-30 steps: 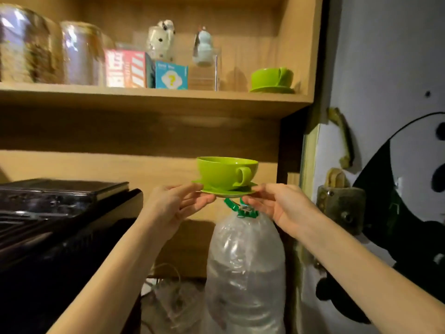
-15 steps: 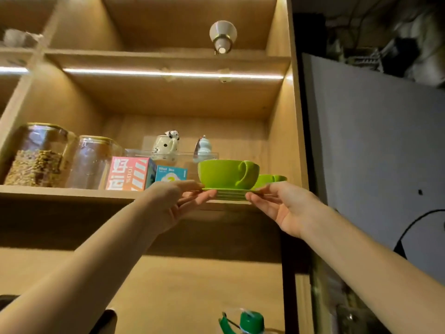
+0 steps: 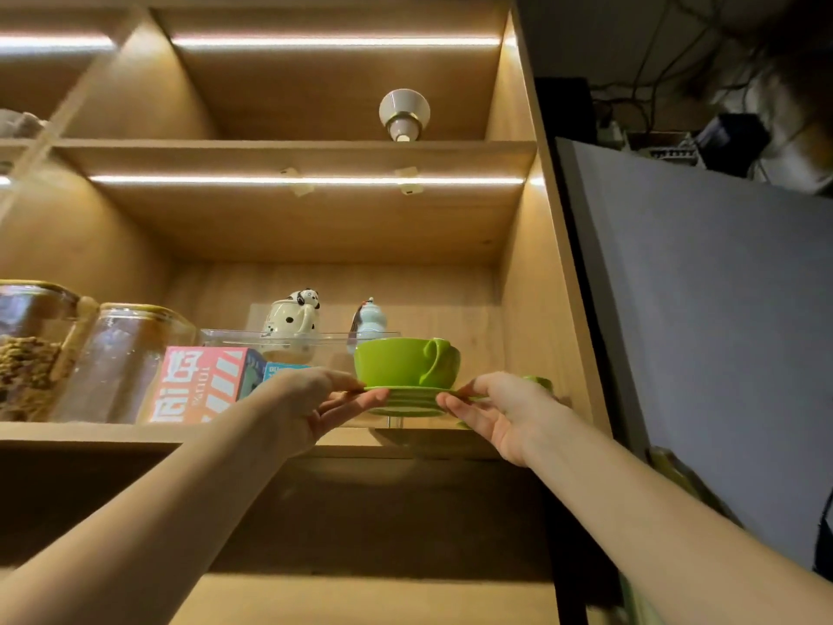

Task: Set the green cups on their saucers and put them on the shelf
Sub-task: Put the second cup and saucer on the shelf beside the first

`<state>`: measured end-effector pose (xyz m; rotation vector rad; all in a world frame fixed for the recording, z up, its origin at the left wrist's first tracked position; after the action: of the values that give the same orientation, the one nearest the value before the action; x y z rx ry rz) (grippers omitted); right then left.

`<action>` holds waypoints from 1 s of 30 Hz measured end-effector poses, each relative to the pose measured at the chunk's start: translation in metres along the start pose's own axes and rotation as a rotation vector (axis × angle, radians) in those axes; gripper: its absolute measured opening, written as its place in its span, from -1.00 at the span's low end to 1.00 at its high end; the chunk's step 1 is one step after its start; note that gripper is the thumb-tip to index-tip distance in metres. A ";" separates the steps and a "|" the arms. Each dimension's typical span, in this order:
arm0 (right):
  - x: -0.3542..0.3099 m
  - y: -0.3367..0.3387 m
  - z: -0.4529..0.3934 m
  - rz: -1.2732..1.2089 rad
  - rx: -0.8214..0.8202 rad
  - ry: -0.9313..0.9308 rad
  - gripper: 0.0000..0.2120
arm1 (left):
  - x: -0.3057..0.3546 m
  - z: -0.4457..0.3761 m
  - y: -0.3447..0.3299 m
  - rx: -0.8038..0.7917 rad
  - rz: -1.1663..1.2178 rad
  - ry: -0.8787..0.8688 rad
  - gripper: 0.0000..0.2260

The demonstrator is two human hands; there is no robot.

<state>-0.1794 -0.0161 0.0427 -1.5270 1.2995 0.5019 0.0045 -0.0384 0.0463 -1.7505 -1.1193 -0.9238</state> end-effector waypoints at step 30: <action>0.025 -0.008 0.017 1.071 0.006 0.780 -0.62 | -0.017 -0.015 0.031 0.557 -0.658 -0.735 -0.79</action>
<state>-0.1594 -0.0135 0.0187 -0.9018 2.7318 0.5523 0.0259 -0.0651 0.0282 -1.2606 -2.2601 -0.2187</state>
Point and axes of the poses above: each hand's wrist, its own z-axis away from the middle knuckle, its own y-axis out of the back of the hand, x = y × z, the point moved 5 cm from there along -z, towards the middle knuckle, and after that the axes turned 2 degrees about y, right-handed, at the moved point
